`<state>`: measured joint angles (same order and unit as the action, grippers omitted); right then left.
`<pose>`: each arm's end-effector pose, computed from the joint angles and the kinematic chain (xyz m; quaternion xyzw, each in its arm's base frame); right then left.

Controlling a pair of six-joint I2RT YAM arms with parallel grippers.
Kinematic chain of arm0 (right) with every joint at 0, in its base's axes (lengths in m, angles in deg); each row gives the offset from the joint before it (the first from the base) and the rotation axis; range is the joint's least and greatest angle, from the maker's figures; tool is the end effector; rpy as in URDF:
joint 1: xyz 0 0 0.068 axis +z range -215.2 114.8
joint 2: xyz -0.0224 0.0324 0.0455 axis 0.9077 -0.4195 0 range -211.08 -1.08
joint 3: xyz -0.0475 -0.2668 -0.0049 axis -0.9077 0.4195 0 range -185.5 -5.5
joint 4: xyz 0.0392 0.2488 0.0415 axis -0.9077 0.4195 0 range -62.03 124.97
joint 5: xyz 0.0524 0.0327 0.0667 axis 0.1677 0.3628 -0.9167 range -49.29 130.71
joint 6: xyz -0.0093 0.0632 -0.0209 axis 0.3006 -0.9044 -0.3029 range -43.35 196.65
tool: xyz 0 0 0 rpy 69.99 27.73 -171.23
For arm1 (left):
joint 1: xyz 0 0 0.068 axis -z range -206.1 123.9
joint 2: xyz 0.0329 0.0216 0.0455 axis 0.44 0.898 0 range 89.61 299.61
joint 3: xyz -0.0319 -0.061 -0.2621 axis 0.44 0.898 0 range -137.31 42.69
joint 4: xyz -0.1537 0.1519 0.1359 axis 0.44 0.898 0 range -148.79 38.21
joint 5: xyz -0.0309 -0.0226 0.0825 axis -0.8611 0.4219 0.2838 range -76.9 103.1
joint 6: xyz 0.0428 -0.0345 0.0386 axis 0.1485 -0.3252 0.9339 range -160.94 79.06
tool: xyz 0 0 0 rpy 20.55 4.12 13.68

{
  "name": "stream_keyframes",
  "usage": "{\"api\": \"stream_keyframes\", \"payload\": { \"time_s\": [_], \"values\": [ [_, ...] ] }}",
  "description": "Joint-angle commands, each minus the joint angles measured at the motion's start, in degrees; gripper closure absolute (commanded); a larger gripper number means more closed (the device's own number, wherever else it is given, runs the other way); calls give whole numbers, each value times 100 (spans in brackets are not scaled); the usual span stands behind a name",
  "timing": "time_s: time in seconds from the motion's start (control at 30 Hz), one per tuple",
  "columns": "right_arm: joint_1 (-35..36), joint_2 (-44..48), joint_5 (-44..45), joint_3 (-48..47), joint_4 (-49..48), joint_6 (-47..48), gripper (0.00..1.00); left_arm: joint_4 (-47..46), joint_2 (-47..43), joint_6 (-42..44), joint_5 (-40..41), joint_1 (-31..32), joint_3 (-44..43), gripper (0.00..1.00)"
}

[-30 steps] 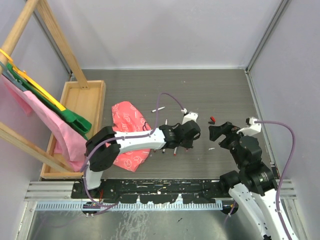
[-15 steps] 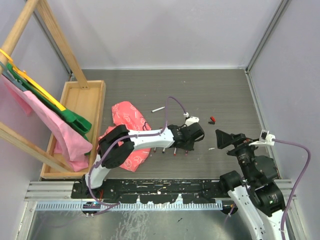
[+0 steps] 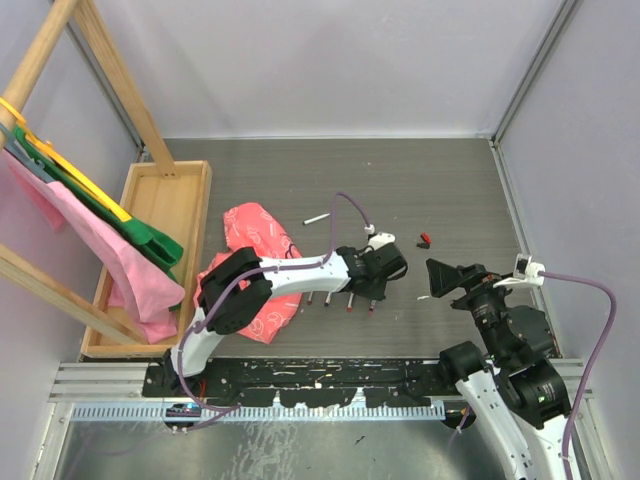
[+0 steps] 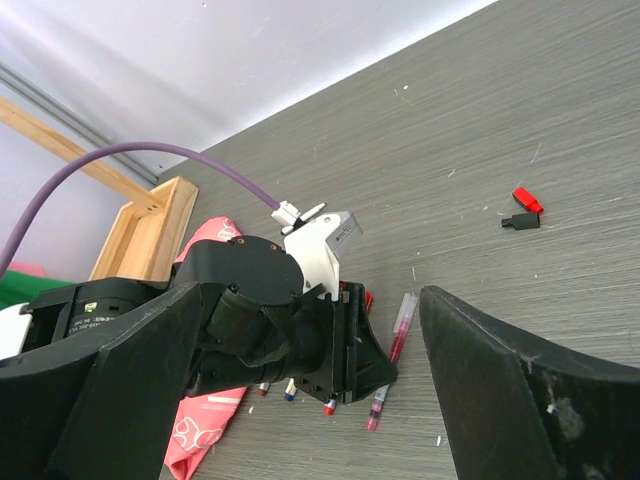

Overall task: Insert the pens into the pen caps
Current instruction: Place the pen at the center of the board.

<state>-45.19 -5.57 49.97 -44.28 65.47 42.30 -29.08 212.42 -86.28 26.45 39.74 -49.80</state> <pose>0.0485 0.0085 0.3108 0.1454 0.7117 0.2606 0.6360 0.2000 -0.4158 0.1559 0.1412 0.9495 -0.1484 0.2378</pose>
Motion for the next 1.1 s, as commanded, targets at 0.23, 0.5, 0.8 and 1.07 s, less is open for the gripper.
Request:
{"api": "stream_keyframes", "payload": {
  "time_s": [0.23, 0.5, 0.8, 1.07],
  "values": [
    [-24, -216, -132, -58, -214, 4, 6, -632, -460, 113, -510, -212, 243, 72],
    [-28, -298, -216, -5, -216, -41, 6, -1183, -1607, 697, -773, -452, 693, 67],
    [-31, -503, -144, 74, -47, -101, 7, -761, -2704, 1550, -453, -690, 1117, 60],
    [-25, -857, -152, 189, -40, -238, 8, -578, -3619, 1895, -211, -989, 1886, 57]
  ]
}}
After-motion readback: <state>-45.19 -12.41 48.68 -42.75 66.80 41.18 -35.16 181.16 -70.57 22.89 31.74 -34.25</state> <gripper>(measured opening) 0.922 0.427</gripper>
